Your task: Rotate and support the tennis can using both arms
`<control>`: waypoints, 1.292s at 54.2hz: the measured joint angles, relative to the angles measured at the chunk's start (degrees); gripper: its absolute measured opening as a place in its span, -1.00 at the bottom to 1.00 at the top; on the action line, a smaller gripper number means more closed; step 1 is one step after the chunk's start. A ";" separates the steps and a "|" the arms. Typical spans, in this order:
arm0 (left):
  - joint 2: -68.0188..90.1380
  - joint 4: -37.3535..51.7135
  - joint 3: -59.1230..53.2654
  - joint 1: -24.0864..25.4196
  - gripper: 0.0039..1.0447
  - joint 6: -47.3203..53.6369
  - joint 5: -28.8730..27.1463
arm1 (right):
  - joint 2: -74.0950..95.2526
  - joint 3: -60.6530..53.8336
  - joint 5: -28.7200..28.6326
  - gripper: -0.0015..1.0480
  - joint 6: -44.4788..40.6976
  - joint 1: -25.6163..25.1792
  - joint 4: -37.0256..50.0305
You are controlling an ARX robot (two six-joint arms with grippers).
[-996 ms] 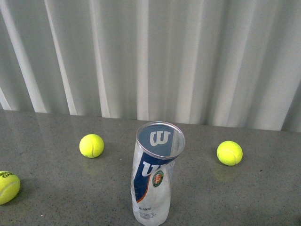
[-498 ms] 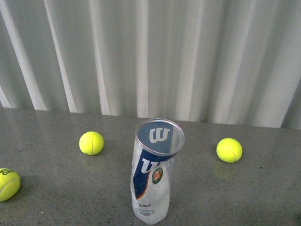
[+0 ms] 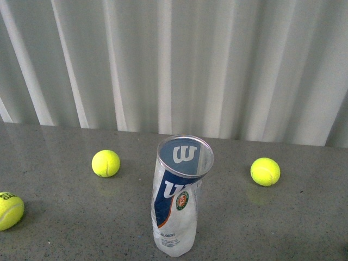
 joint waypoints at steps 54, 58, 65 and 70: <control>-10.67 -10.97 0.02 0.00 0.87 0.00 0.02 | 0.00 0.00 -0.02 0.86 0.00 0.00 0.00; -10.67 -10.97 0.02 0.00 0.87 0.00 0.02 | 0.00 0.00 -0.02 0.86 0.00 0.00 0.00; -10.67 -10.97 0.02 0.00 0.87 0.00 0.02 | 0.00 0.00 -0.02 0.86 0.00 0.00 0.00; -10.67 -10.97 0.02 0.00 0.87 0.00 0.00 | 0.00 0.00 -0.02 0.86 0.00 0.00 0.00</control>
